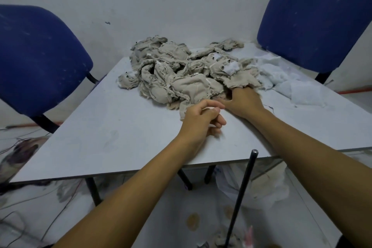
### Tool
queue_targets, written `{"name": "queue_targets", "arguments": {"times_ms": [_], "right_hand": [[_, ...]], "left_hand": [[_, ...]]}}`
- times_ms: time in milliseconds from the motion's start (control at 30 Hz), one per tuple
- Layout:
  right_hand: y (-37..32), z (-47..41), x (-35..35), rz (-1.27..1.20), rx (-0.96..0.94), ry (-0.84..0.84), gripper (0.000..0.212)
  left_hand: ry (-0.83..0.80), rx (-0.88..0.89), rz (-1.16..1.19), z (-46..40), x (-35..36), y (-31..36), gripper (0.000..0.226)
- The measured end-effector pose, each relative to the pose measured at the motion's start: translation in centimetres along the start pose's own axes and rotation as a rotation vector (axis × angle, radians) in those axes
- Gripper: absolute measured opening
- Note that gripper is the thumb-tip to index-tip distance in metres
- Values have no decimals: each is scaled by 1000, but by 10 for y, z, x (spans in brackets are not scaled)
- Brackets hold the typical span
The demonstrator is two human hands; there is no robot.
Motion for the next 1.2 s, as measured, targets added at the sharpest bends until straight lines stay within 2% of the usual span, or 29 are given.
{"name": "queue_targets", "arguments": {"times_ms": [133,267,333,433,467,600,667,733,833,900,967,1033,1133,1200], "right_hand": [[-15,18,-18,-123,-123,92,21],[-30,53,-24,-307,-318,21,13],[-33,67,-26,-354,-355,-13,14],[-34,80,-29,-404,-367,-32,16],[-35,83,-27,-404,-369,-52,19],[-34,92,-18,-345,-368,-149,44],[-29,93,-25,-454,-344,-126,52],[-23,95,-36,-577,-325,-58,43],[-16,97,-40,-616,-299,-9,33],[-12,94,-38,-768,-248,-39,25],[-8,92,-36,-920,-206,-73,21],[-11,92,-35,-988,-223,-107,32],[-23,99,-40,-917,-363,-128,64],[-30,103,-41,-798,-445,-107,63]], "left_hand": [[74,32,-3,0,-6,1,20],[303,91,-34,-2,-29,3,21],[356,96,-179,-2,-35,4,23],[293,176,-659,-3,-26,14,29],[250,176,-748,-5,-21,13,30],[55,106,-838,-16,-13,10,36],[26,113,-783,-17,-13,11,41],[27,166,-782,-15,-12,14,42],[19,273,-925,-10,-3,15,36],[23,320,-874,-10,-2,20,25],[20,346,-722,-7,-5,24,13],[8,315,-563,-6,-10,23,3],[-29,224,-324,-8,-16,16,11],[-80,157,-247,-10,-14,9,22]]}}
Point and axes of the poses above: each hand's wrist, its own z-axis away from the middle knuckle, its own x-axis out of the palm, y = z × x, the point moved 10 cm from there along -z, towards the middle knuckle, and after that the axes turned 4 degrees about z, right-handed, at the moved point
